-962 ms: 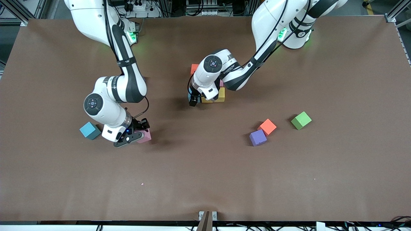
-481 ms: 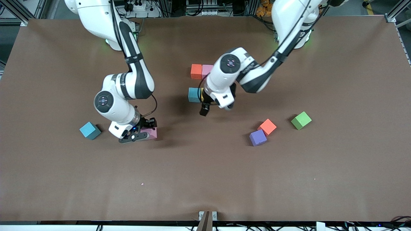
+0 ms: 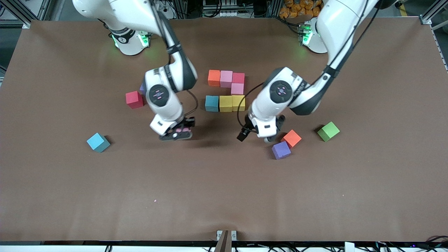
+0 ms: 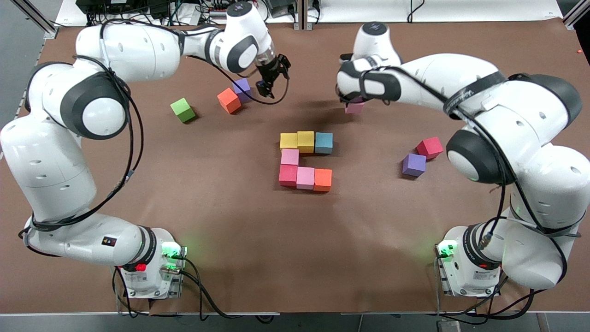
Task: Form number 2 with 11 blocks
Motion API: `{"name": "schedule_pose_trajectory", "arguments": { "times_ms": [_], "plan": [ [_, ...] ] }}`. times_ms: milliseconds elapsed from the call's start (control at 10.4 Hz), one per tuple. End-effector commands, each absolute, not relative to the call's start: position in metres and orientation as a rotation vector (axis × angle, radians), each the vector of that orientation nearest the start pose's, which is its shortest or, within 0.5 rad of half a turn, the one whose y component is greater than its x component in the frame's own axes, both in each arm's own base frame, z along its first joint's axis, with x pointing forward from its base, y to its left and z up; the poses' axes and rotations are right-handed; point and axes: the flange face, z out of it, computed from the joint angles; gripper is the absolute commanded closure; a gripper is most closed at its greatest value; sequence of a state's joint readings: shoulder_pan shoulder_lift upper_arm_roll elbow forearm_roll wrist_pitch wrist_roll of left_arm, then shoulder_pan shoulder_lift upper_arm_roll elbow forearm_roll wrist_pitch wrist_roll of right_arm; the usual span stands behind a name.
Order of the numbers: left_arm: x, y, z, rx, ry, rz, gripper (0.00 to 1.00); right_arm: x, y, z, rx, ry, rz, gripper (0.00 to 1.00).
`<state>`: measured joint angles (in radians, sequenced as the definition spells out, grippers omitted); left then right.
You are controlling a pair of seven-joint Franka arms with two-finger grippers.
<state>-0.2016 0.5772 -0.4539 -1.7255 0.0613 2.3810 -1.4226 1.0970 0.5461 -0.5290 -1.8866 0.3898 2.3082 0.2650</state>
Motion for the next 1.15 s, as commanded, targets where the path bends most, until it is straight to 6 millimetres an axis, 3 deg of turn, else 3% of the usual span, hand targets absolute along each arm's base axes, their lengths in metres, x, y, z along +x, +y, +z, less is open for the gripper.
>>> {"name": "schedule_pose_trajectory", "arguments": {
  "times_ms": [0,289,481,577,770,1059],
  "plan": [
    [0.567,-0.365,0.294,-3.224,-0.844,0.115,0.00,0.499,0.382,0.249,-3.151,-0.097,0.032,0.49],
    [0.584,-0.331,0.287,-3.283,-0.446,0.114,0.00,0.487,0.411,0.245,-3.155,-0.088,0.014,0.49],
    [0.605,-0.297,0.287,-3.232,-0.181,0.068,0.00,0.484,0.426,0.240,-3.161,-0.051,0.001,0.49],
    [0.612,-0.295,0.286,-3.230,-0.035,0.053,0.00,0.483,0.436,0.239,-3.155,-0.046,-0.005,0.49],
    [0.633,-0.279,0.277,-3.223,0.024,0.029,0.00,0.477,0.449,0.230,-3.156,-0.067,0.003,0.49],
    [0.643,-0.277,0.269,-3.218,0.078,0.017,0.00,0.465,0.460,0.217,-3.162,-0.054,0.029,0.49]
  ]
}}
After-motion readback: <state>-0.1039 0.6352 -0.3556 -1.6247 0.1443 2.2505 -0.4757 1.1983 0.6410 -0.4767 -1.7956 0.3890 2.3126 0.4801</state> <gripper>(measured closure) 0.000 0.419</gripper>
